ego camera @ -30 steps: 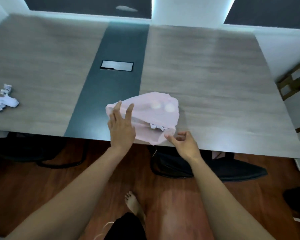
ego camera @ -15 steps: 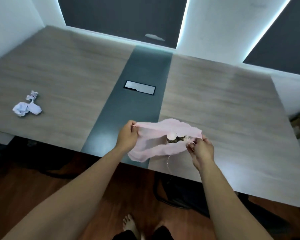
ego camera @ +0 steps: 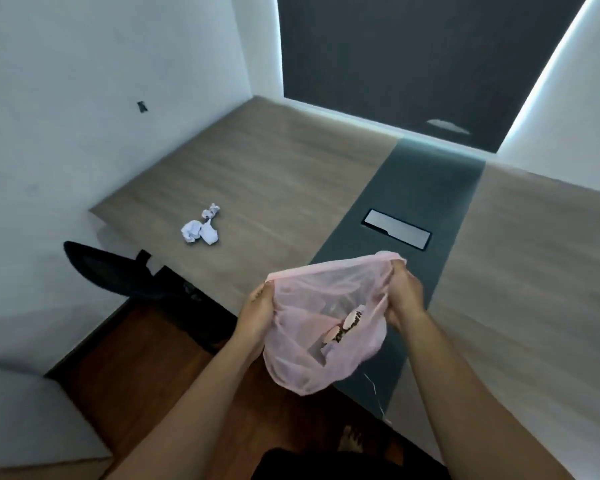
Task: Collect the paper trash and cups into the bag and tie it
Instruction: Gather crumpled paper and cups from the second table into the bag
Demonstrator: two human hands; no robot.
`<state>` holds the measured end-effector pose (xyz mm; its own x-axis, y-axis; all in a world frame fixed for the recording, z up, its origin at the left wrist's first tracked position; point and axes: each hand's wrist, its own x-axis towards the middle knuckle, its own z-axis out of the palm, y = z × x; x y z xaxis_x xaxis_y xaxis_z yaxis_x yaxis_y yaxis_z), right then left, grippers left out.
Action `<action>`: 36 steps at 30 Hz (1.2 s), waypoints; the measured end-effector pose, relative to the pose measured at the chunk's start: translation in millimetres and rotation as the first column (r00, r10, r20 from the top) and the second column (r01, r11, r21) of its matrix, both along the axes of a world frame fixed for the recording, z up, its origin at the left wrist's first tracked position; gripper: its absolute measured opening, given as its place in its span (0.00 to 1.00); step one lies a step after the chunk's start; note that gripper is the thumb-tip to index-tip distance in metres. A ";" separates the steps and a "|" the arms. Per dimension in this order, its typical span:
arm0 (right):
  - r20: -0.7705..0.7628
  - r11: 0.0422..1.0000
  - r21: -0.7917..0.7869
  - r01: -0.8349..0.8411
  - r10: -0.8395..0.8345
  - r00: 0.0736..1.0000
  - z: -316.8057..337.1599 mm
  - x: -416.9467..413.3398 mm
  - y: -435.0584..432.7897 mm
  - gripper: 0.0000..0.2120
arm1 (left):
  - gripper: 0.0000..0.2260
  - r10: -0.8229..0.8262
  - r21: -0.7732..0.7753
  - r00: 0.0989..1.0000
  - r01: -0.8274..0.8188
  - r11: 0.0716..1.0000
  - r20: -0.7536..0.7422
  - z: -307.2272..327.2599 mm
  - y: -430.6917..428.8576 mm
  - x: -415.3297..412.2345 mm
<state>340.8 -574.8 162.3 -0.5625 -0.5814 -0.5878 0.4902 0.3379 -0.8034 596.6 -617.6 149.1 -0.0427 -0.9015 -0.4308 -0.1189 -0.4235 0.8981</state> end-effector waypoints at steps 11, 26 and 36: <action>0.067 0.871 -0.094 -0.482 0.489 0.870 10.2 33.2 -145.2 0.12 | 0.11 0.523 0.268 0.766 -0.450 0.852 -0.374 35.4 -111.6 82.3; 0.290 0.889 -0.123 -0.441 0.457 0.841 -11.7 95.4 -339.6 0.13 | 0.10 0.311 0.277 0.950 -0.292 0.915 -0.023 -73.5 -373.0 194.3; 0.290 0.939 -0.056 -0.339 0.340 0.894 -41.4 111.8 -379.3 0.17 | 0.19 -0.205 0.081 0.741 0.201 0.976 0.639 -189.4 -495.3 244.3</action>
